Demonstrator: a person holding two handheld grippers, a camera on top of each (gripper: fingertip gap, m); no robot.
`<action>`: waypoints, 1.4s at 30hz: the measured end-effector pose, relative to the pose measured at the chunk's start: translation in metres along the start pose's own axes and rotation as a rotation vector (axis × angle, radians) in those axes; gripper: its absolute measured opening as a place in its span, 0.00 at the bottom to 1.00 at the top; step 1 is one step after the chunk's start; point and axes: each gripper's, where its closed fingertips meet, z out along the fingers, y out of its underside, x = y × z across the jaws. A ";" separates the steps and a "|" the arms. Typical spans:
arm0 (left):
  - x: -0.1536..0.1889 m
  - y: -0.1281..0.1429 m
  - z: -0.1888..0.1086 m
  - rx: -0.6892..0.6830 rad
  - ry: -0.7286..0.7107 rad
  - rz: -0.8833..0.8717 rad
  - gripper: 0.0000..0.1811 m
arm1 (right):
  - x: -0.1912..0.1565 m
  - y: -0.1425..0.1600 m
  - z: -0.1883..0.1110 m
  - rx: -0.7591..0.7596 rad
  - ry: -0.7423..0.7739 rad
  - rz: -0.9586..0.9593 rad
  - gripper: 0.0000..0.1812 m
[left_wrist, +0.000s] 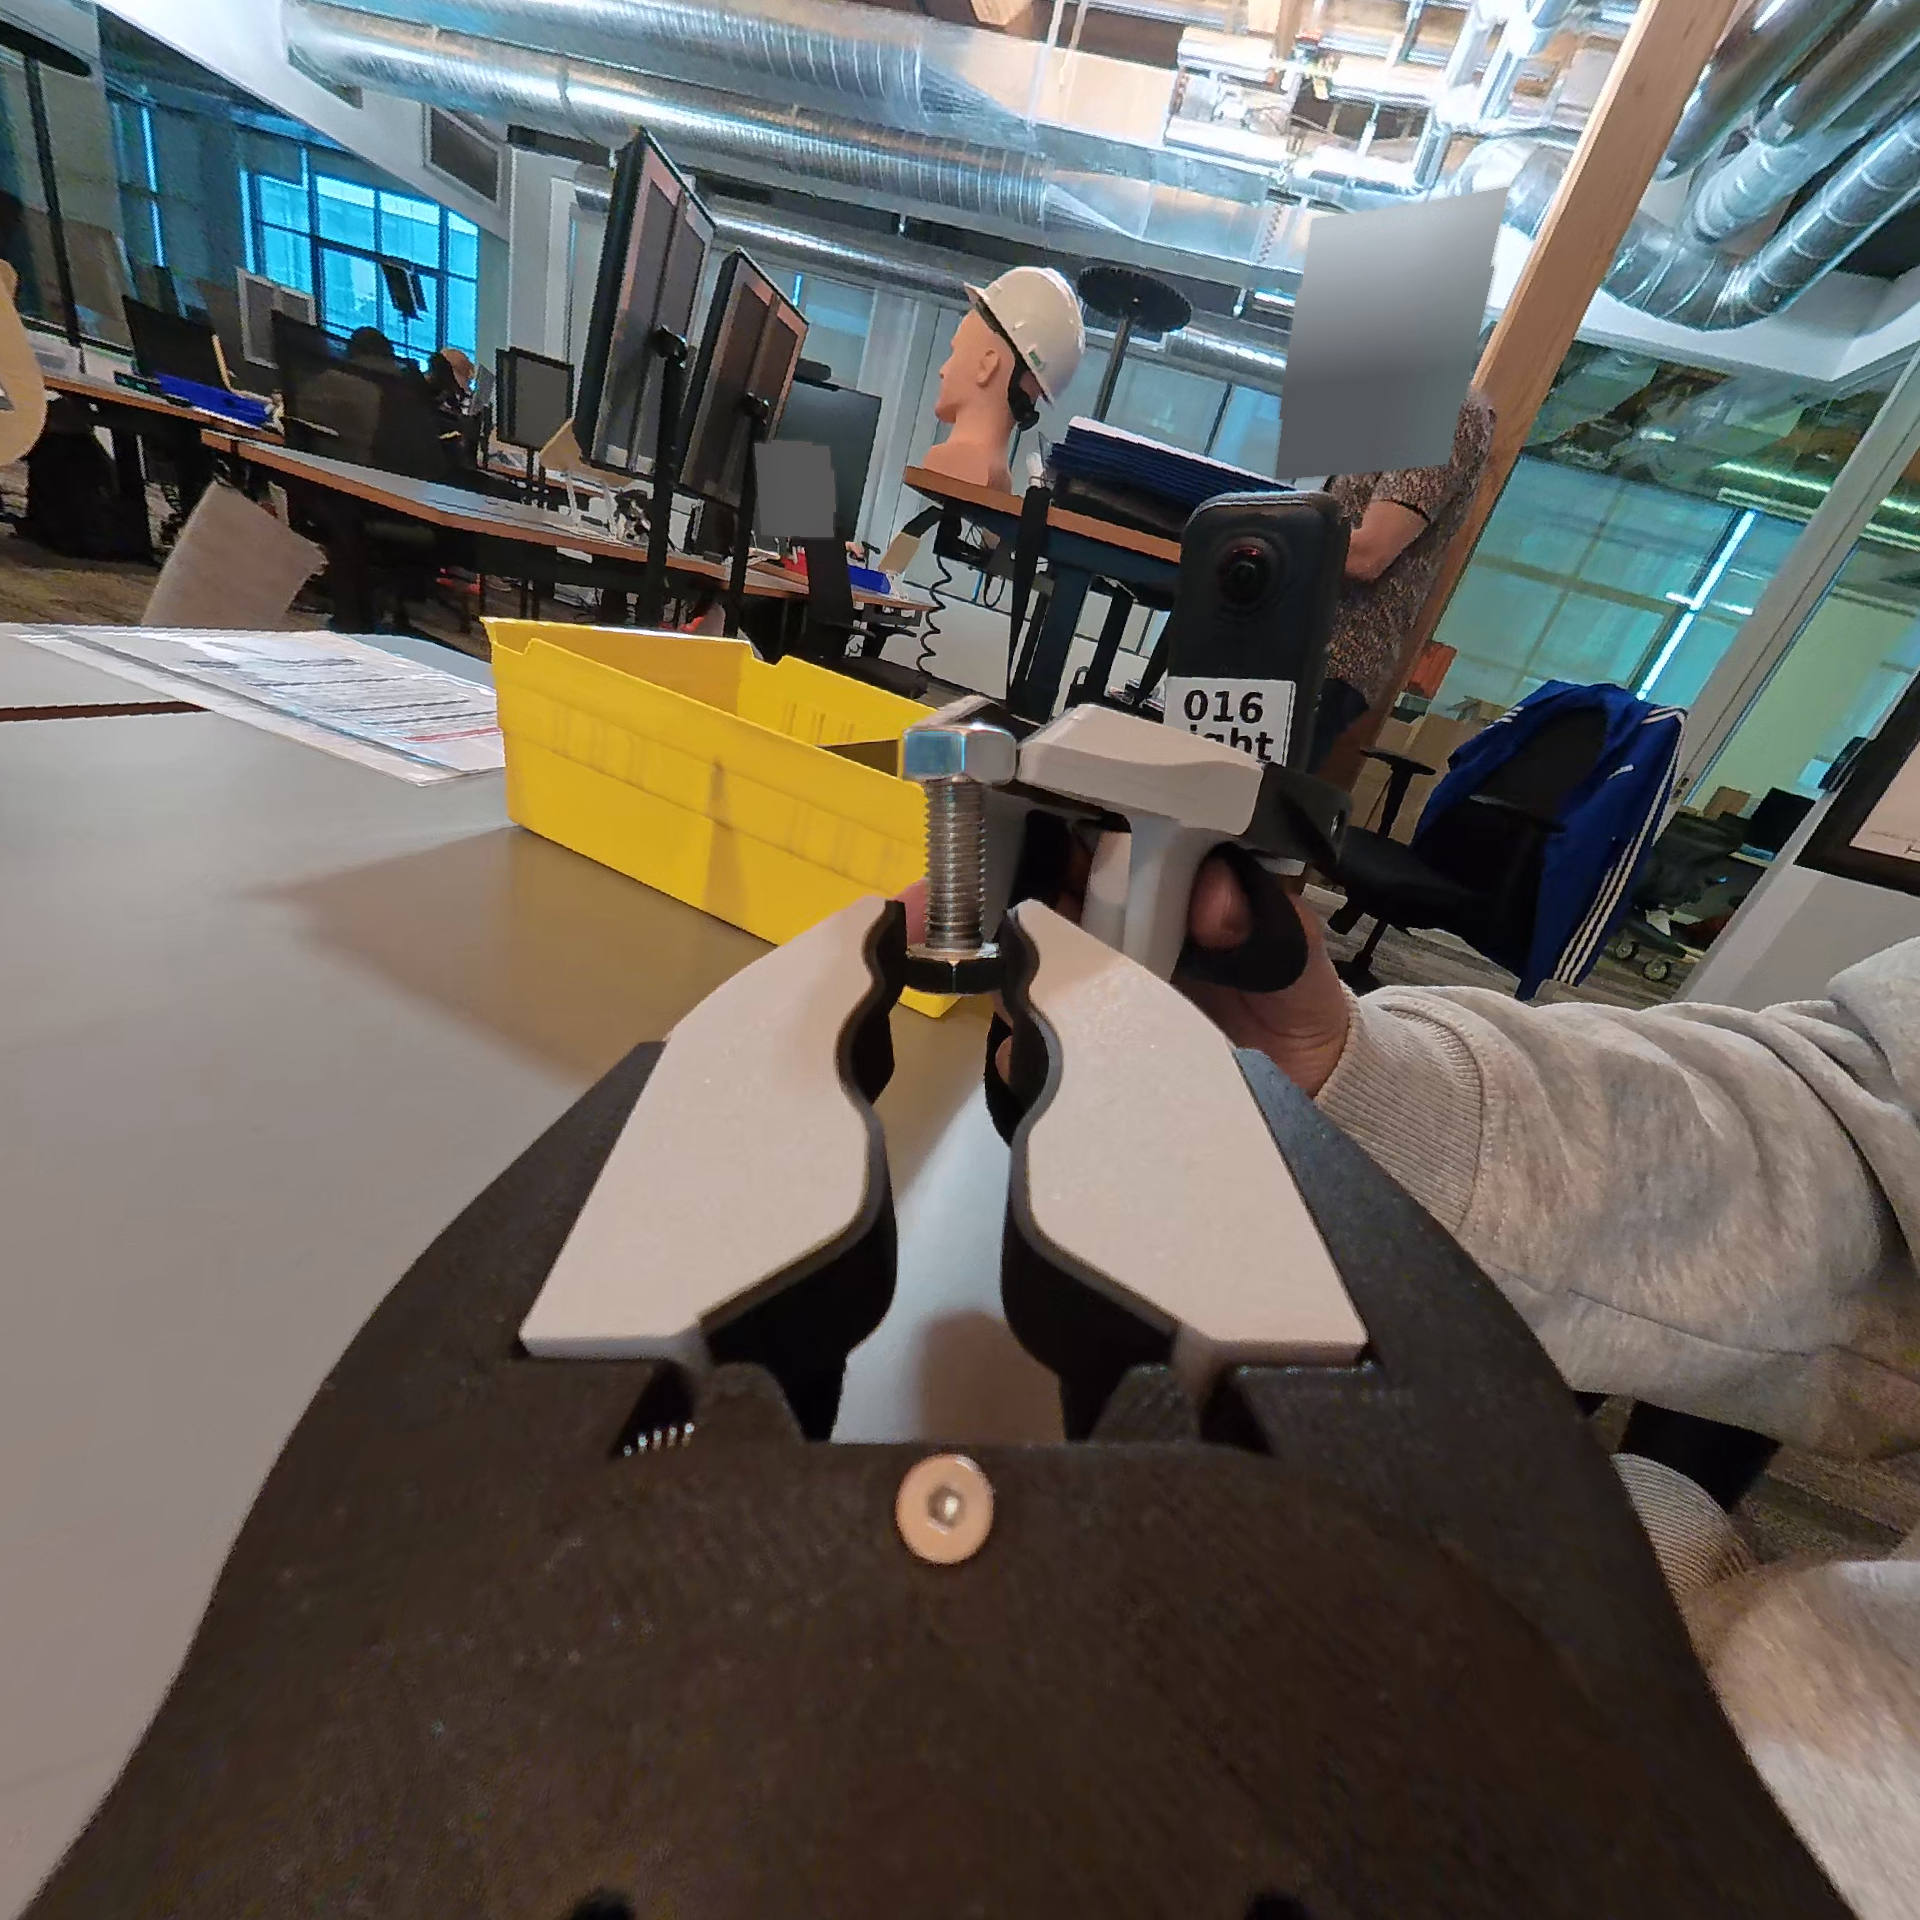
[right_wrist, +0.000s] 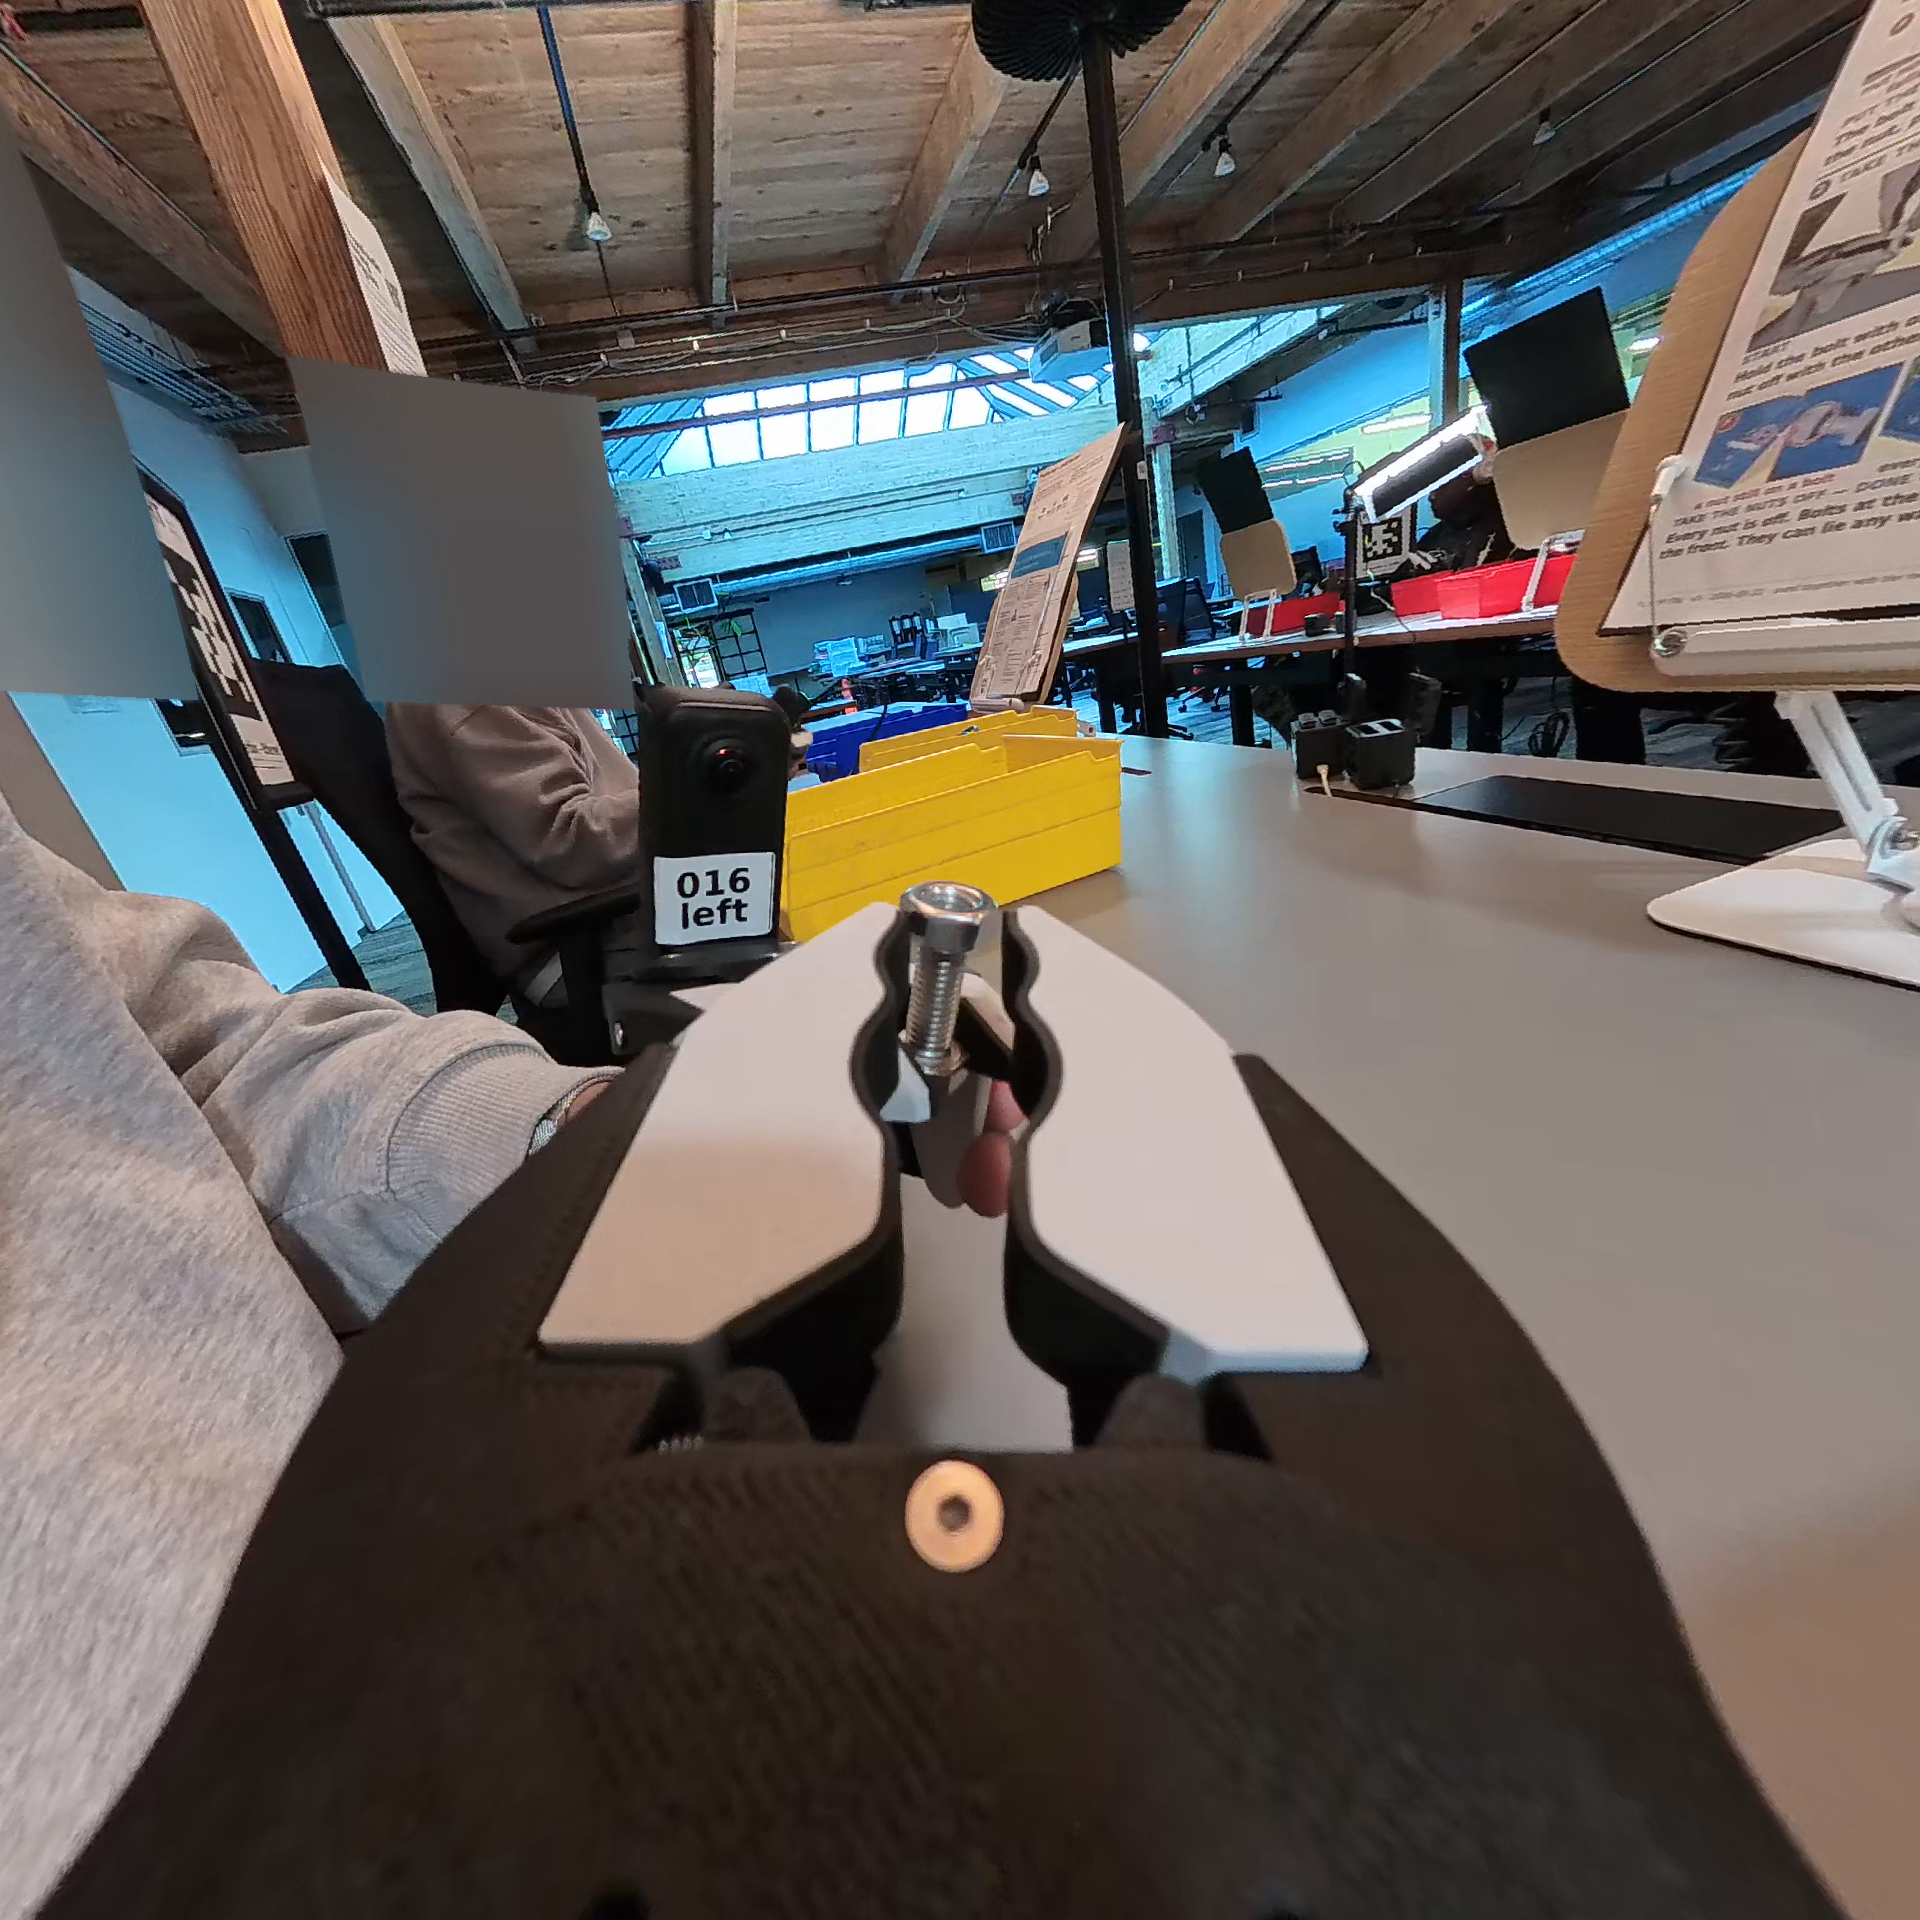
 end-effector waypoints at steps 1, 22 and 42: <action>0.000 0.000 0.000 0.001 0.000 -0.001 0.10 | 0.000 0.000 0.000 0.000 0.001 0.000 0.09; -0.001 -0.001 0.000 0.004 -0.007 -0.006 0.10 | 0.006 -0.002 -0.003 0.011 0.038 0.002 0.06; 0.001 -0.002 0.000 0.011 0.013 -0.012 0.10 | -0.001 0.001 0.001 -0.008 0.010 -0.011 0.09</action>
